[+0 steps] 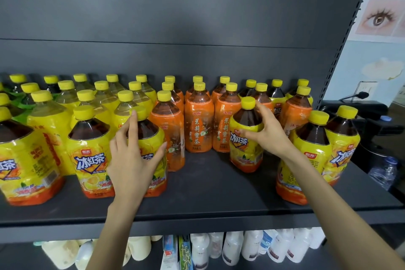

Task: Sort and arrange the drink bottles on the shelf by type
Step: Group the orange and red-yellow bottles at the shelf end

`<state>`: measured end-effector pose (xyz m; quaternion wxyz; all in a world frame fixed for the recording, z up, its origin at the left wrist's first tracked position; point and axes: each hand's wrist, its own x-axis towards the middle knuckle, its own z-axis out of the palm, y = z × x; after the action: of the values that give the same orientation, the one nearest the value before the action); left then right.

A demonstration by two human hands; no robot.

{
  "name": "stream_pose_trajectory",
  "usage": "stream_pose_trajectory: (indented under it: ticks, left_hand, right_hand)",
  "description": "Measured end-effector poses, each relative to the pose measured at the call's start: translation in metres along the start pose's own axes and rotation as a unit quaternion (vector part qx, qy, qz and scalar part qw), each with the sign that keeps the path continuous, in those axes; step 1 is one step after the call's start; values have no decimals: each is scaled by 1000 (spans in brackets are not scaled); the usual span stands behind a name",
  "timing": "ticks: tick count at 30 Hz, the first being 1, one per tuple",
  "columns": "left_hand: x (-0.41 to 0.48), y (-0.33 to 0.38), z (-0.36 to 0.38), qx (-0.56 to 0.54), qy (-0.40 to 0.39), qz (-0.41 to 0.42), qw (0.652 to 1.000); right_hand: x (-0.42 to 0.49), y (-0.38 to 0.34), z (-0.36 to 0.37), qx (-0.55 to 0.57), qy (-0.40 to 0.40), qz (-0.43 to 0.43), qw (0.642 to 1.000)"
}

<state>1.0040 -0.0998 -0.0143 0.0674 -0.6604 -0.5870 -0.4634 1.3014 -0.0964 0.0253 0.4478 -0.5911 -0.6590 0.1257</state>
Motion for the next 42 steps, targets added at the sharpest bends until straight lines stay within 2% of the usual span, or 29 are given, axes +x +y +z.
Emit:
stream_pose_trajectory:
  ticks: [2,6,8,11,17,21,31,34,37,40,42]
  left_hand:
    - [0,0,0,-1,-2,-2,1000]
    - [0,0,-1,-2,0,2,1000]
    - [0,0,-1,-5,0,4,1000]
    - [0,-1,-2,-9,-2,7,1000]
    - [1,-4,-8,-17,4,18,1000]
    - [-1,-7,-13,-15,12,19,1000]
    - [-7,-5,-15,-27,-15,20,999]
    - [-8,9,-19,-6,32,52,998]
    - [0,36,-23,-103,51,94,989]
    - [11,57,-19,-209,-27,88,973]
    - [14,62,-12,-235,-82,64,966]
  right_hand:
    - [1,4,0,14,-2,29,999]
    - [-4,3,0,19,2,-3,1000]
    - [-6,0,-1,32,-12,10,999]
    - [-13,-6,5,94,-48,38,994]
    - [-27,-29,33,217,-133,32,967]
    - [-31,-36,43,233,-179,41,955]
    - [-31,-53,70,252,-212,23,944]
    - [-32,-55,80,269,-214,24,939]
    - [-32,-55,83,281,-217,25,934]
    - [-28,-50,70,248,-261,6,933]
    - [-22,-43,55,215,-224,-2,951]
